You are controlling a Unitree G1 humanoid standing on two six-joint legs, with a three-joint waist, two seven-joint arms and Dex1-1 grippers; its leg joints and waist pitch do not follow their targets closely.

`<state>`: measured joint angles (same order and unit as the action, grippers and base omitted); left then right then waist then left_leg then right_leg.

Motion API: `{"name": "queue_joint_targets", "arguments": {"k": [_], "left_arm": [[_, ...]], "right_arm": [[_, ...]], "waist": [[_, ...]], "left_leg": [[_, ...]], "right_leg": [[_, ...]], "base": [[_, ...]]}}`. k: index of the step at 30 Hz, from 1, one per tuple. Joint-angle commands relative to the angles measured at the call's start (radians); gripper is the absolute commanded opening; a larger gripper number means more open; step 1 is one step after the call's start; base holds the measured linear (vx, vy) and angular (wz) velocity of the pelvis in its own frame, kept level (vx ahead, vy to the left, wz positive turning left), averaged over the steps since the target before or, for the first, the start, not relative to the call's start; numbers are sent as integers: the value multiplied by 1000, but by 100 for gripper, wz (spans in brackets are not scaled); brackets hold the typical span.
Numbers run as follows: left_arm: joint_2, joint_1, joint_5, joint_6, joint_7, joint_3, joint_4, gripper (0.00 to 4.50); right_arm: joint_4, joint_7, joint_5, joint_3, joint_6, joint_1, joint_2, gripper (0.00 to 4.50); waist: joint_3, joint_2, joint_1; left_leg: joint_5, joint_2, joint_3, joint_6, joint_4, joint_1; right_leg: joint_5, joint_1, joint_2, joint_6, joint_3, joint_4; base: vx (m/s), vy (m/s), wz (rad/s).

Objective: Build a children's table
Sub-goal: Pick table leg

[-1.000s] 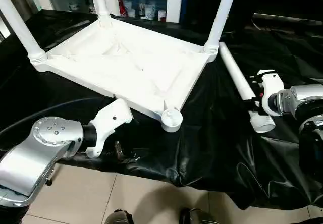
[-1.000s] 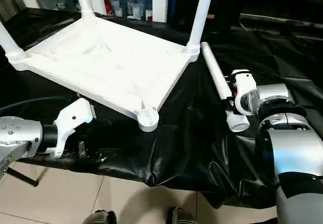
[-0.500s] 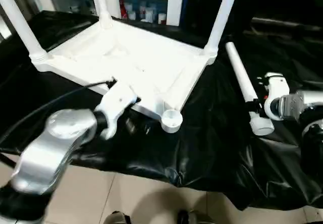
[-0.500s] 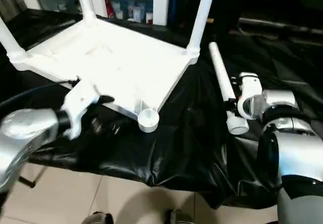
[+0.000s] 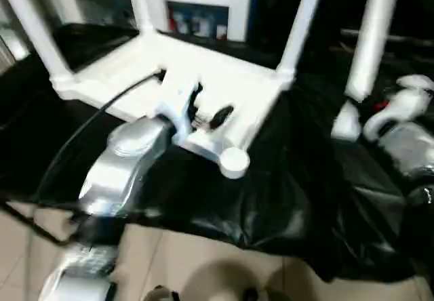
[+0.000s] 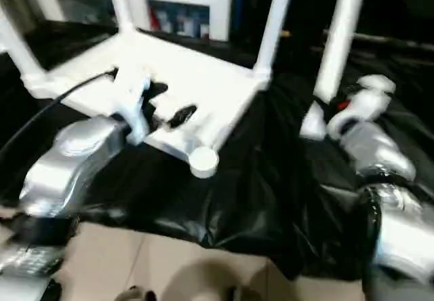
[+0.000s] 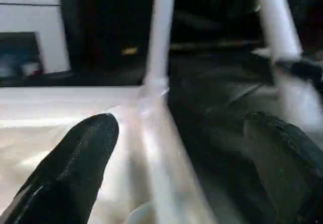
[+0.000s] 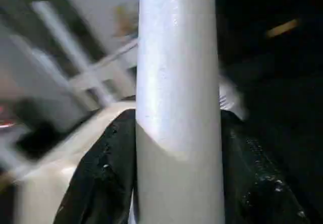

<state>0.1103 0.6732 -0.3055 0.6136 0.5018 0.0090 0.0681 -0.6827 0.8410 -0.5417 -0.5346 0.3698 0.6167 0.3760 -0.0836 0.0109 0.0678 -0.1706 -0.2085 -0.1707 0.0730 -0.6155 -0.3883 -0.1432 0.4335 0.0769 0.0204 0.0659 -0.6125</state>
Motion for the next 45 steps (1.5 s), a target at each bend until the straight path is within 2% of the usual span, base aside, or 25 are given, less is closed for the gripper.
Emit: {"name": "queue_joint_targets", "arguments": {"k": [1,2,3,4,5,6,7,11,12,13,16,17,19,20,22,23,24,25,27,30,33,36,37,38,45], "left_arm": [[-10,26,-53,9,33,18,40,450],[-12,29,-56,6,35,18,46,450],[-28,44,-83,27,47,24,58,450],[-46,59,-108,51,50,33,68,450],[-69,80,-142,85,49,48,80,450],[-93,97,-177,115,50,62,84,450],[-110,109,-202,139,55,74,84,450],[-138,127,-251,188,66,89,86,450],[-144,130,-248,190,66,80,97,450],[-144,130,-248,190,66,80,97,450],[-160,137,-256,188,54,75,131,450],[-170,141,-284,199,48,96,128,450],[-179,147,-320,222,41,125,111,450],[-181,147,-331,230,39,135,106,450],[-182,146,-337,234,38,140,103,450],[-180,144,-336,242,28,140,99,450],[-180,144,-336,242,28,140,99,450],[-177,141,-333,247,13,139,98,450],[-177,140,-333,247,9,140,98,450],[-191,147,-344,256,-49,167,107,421],[-196,152,-341,259,-82,179,114,386],[-207,154,-312,239,-144,189,141,356],[-210,155,-293,219,-167,191,161,356],[-210,155,-293,219,-167,191,161,344],[-221,166,-217,127,-289,206,232,289]], "right_arm": [[146,89,-104,33,74,-58,-24,188],[159,95,-115,37,76,-67,-26,187],[240,116,-164,61,120,-107,-36,187],[315,136,-203,92,156,-142,-42,187],[398,160,-238,133,191,-182,-47,187],[456,181,-253,178,215,-206,-45,187],[492,192,-253,200,238,-219,-47,187],[559,212,-243,241,282,-237,-58,187],[576,219,-237,259,294,-238,-65,187],[576,219,-237,259,294,-238,-65,187],[591,200,-203,322,298,-230,-79,187],[585,188,-194,336,293,-227,-79,187],[587,173,-185,362,290,-230,-69,187],[586,175,-180,373,291,-232,-66,187],[587,176,-178,379,292,-233,-64,187],[580,164,-149,395,280,-227,-67,187],[580,164,-149,395,280,-227,-67,187],[569,134,-106,410,255,-216,-76,187],[567,127,-97,413,248,-214,-78,187],[552,61,-27,456,199,-202,-97,187],[546,21,11,477,170,-199,-109,187],[541,-74,78,508,117,-189,-157,187],[545,-95,95,517,107,-188,-169,187],[545,-95,95,517,107,-188,-169,187],[589,-160,110,517,82,-185,-212,187]], "waist": [[101,-9,12],[101,-10,12],[101,-9,18],[101,-9,18],[99,-9,19],[98,-8,24],[96,-14,21],[91,-13,25],[91,-21,26],[92,-17,28],[95,-16,24],[98,-22,22],[98,-18,27],[97,-27,25],[97,-21,26],[98,-31,25],[99,-25,27],[100,-23,27],[101,-25,25],[102,-29,25],[104,-26,26],[103,-24,24],[103,-17,24],[103,-21,22],[102,-19,22]], "left_leg": [[-144,-3,-7,-127,58,8],[-139,-1,-6,-121,58,2],[-162,-2,-8,-107,57,12],[-162,-2,-8,-107,57,12],[-171,1,-10,-100,57,9],[-180,1,-11,-95,57,14],[-180,2,-9,-88,60,7],[-205,6,-9,-68,59,13],[-206,8,-8,-64,59,10],[-202,8,-6,-60,61,10],[-193,6,-2,-54,65,2],[-189,3,-2,-54,65,4],[-179,0,-3,-54,65,7],[-181,0,-4,-57,65,6],[-181,0,-4,-62,67,5],[-180,-1,-5,-66,67,5],[-172,-3,-5,-65,68,7],[-171,-5,-5,-65,68,8],[-160,-5,-5,-63,69,5],[-156,-5,-7,-65,68,2],[-138,-6,-8,-63,66,1],[-139,-3,-8,-60,67,-1],[-145,-3,-6,-55,69,0],[-152,-3,-6,-52,69,1],[-187,-4,-5,-46,72,4]], "right_leg": [[-183,-79,37,237,-23,70],[-195,-82,37,232,-20,70],[-262,-74,39,218,-21,77],[-262,-74,39,218,-21,77],[-314,-74,39,197,-21,83],[-361,-71,40,169,-21,89],[-399,-72,40,148,-18,94],[-523,-57,42,96,-16,114],[-547,-59,43,76,-13,117],[-558,-59,42,60,-12,119],[-544,-63,43,39,-8,118],[-526,-62,44,42,-8,117],[-488,-60,47,71,-11,113],[-483,-59,46,76,-11,114],[-464,-60,46,84,-12,111],[-452,-61,46,83,-12,110],[-433,-58,46,87,-14,106],[-416,-58,48,95,-15,104],[-377,-61,47,107,-15,98],[-347,-63,50,124,-17,93],[-309,-63,51,133,-19,87],[-299,-64,50,133,-20,86],[-307,-64,50,128,-20,87],[-308,-66,49,124,-20,89],[-328,-64,50,109,-20,93]], "base": [[0,0,0],[0,0,0],[0,0,0],[0,0,0],[0,0,0],[0,0,0],[0,0,0],[0,0,0],[0,0,0],[0,0,0],[0,0,0],[0,0,0],[0,0,0],[0,0,0],[0,0,0],[0,0,0],[0,0,0],[0,0,0],[0,0,0],[0,0,0],[0,0,0],[0,0,0],[0,0,0],[0,0,0],[0,0,0]]}}
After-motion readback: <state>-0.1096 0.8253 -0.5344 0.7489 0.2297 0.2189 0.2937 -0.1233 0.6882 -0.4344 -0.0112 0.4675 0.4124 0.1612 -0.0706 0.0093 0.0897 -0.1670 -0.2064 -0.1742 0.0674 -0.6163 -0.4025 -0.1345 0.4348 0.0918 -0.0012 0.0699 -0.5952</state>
